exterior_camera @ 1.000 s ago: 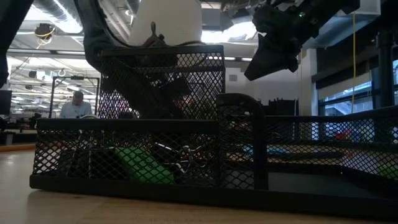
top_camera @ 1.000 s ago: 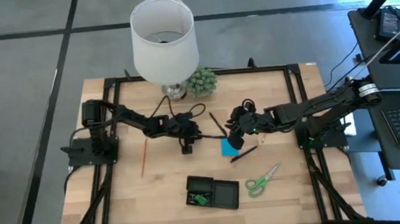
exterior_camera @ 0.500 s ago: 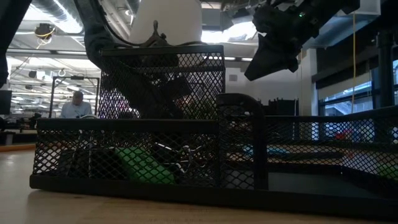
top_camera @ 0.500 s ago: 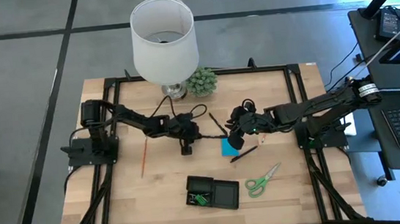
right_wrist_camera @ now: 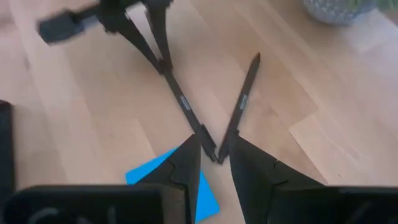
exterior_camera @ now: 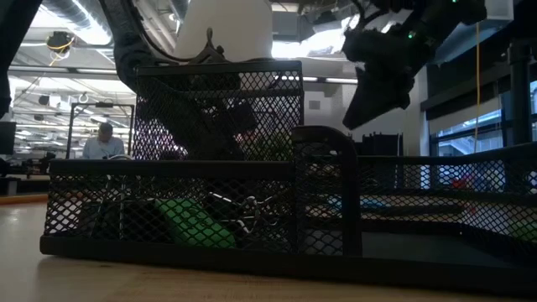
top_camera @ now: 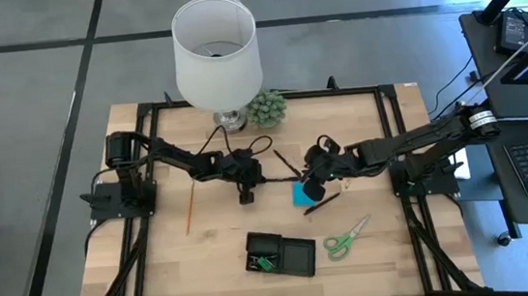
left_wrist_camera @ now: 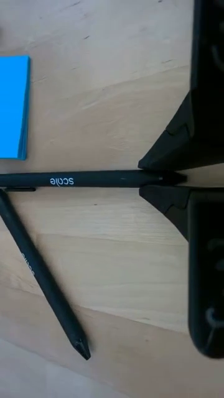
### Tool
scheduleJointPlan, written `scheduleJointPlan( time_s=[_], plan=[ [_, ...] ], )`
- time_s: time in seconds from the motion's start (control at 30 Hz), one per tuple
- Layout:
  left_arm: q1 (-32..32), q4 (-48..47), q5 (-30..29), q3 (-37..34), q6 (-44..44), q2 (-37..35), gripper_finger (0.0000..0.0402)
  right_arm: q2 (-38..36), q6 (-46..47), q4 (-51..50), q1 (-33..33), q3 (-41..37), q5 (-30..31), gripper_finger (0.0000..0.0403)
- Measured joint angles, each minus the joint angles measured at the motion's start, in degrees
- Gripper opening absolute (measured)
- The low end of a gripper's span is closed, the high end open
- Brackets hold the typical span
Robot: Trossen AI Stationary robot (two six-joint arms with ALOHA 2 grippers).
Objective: Pick and place office supplies into organizer
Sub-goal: Put the center black pen into the desk organizer
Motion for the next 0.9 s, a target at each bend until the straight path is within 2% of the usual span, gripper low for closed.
scheduleJointPlan(
  time_s=[0.23,0.63,0.9],
  plan=[
    [-0.02,0.77,0.31,-0.12,-1.40,0.07,0.0020,4.59,-4.42,0.81,-0.01,0.00,-0.34,0.0093],
    [-0.07,4.15,0.82,-0.19,-1.40,0.24,0.0020,6.68,-6.78,1.24,-0.04,0.00,-0.41,0.0198],
    [-0.09,5.89,0.83,-0.22,-1.40,0.32,0.0020,6.68,-7.59,1.24,-0.04,0.00,-0.41,0.0215]
  ],
)
